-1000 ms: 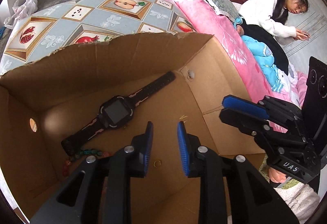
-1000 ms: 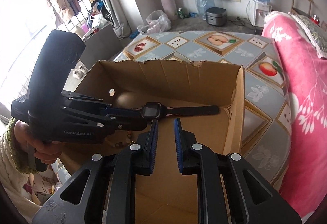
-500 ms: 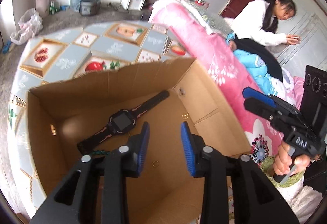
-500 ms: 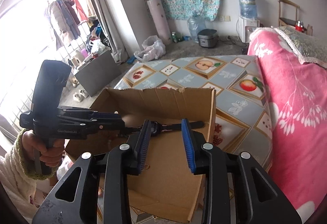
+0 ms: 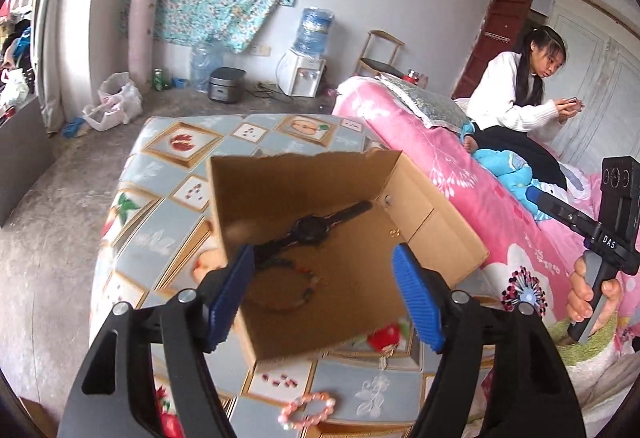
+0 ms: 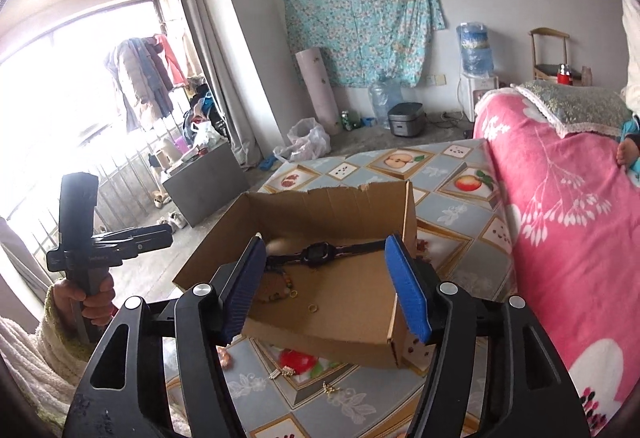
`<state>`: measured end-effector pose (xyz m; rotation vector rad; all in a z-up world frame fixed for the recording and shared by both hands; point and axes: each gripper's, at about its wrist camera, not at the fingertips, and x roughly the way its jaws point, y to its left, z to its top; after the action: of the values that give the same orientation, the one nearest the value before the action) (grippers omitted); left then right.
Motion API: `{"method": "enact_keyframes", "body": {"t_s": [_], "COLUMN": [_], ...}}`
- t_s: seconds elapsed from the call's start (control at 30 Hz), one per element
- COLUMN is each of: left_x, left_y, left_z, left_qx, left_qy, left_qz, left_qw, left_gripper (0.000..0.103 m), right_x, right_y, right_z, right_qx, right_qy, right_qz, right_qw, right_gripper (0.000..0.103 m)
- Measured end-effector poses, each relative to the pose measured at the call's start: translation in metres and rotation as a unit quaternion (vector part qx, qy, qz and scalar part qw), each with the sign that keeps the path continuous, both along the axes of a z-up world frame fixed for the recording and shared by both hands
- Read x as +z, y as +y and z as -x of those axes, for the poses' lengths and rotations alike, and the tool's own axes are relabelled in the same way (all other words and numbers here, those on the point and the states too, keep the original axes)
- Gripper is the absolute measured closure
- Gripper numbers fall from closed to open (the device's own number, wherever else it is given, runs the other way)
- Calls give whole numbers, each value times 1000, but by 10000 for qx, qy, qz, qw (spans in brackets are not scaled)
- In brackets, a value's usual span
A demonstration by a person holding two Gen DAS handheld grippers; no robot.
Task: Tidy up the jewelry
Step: 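Withdraw both tools from the box toward the remaining gold charms, then position both tools over the gold charms beside the pink bead bracelet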
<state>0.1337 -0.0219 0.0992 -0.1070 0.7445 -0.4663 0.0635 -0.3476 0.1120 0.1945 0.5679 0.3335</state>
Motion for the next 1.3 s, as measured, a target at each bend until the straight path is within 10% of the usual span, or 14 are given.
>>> {"method": "enact_keyframes", "body": {"t_s": [0.3, 0.73, 1.3], "left_x": [-34, -134, -159], "left_y": [4, -92, -105], "left_z": [58, 60, 31], "left_qx": [-174, -546, 96], "left_qy": [-14, 852, 1470], "left_qz": [-151, -1537, -1876], "left_qw": [9997, 9829, 9711], "left_gripper": [14, 9, 9], "right_x": [-46, -152, -181], "right_y": [17, 60, 52], "right_z": [32, 27, 7], "right_qx": [148, -521, -563], "right_qy": [688, 1926, 2210], "right_qz": [14, 2043, 2280], "right_qw": [9975, 9583, 9466], "right_gripper": [21, 20, 8]}}
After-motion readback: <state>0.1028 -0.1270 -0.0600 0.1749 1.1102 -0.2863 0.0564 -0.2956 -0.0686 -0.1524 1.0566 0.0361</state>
